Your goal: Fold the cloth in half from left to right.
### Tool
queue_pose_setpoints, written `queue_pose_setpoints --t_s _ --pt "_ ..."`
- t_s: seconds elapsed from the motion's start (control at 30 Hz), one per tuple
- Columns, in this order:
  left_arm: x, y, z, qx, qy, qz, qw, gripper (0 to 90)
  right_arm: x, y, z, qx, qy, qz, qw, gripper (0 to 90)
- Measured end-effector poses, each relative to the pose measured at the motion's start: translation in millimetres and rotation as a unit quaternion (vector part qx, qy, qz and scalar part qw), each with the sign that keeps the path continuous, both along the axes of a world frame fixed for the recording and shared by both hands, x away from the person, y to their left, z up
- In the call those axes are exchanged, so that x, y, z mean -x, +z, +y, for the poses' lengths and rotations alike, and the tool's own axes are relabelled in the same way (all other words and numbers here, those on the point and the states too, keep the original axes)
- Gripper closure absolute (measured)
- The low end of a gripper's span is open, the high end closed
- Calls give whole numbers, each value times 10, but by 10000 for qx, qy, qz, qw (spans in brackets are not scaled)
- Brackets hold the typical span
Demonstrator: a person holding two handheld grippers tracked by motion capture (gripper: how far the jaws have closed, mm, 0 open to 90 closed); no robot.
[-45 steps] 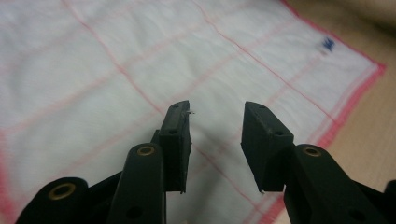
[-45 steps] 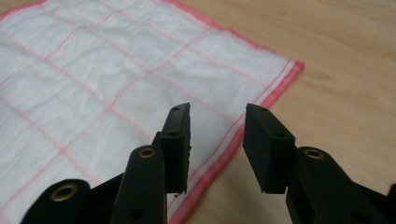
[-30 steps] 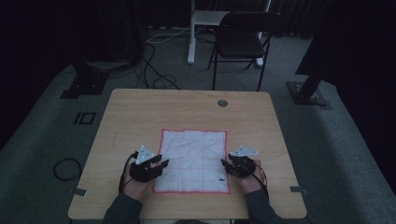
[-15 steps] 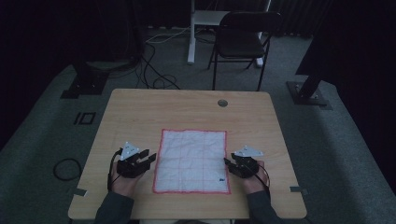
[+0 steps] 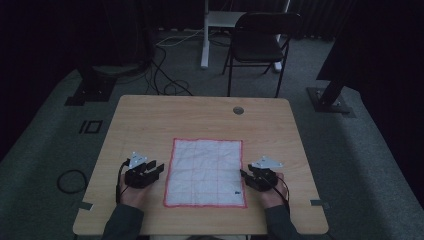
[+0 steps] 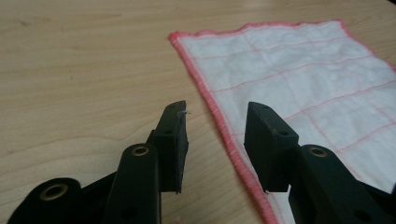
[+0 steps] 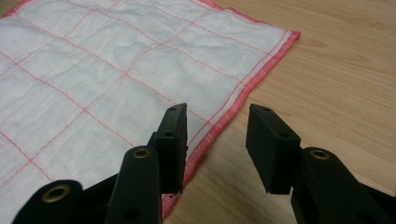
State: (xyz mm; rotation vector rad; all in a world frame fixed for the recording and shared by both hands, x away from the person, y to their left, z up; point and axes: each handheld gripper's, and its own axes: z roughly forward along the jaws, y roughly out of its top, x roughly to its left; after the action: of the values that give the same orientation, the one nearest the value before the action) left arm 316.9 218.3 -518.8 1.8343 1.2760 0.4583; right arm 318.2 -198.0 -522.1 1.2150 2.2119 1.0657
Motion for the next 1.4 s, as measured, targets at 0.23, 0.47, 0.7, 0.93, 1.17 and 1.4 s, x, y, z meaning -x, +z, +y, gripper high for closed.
queue_pose_setpoints --t_s 0.23,0.47,0.7,0.93,1.17,1.4 --pt "-85 -90 -163 -155 -53 85 9998 573 -9 -44 -22 20 -8 147 9999 583" --pt "-174 -204 -296 -335 17 185 9993 575 -2 -39 -19 9 32 124 9999 583" --pt "-204 -248 -397 -657 -72 198 9976 566 7 -34 -12 18 58 67 10000 583" --pt "-186 -249 -459 -826 25 154 9965 562 15 -49 26 212 71 23 9997 581" --pt "-162 -230 -517 -750 52 272 9968 747 11 -60 32 226 106 36 9997 581" --pt "-154 -227 -496 -540 54 395 9977 857 8 -56 18 179 79 55 9998 581"
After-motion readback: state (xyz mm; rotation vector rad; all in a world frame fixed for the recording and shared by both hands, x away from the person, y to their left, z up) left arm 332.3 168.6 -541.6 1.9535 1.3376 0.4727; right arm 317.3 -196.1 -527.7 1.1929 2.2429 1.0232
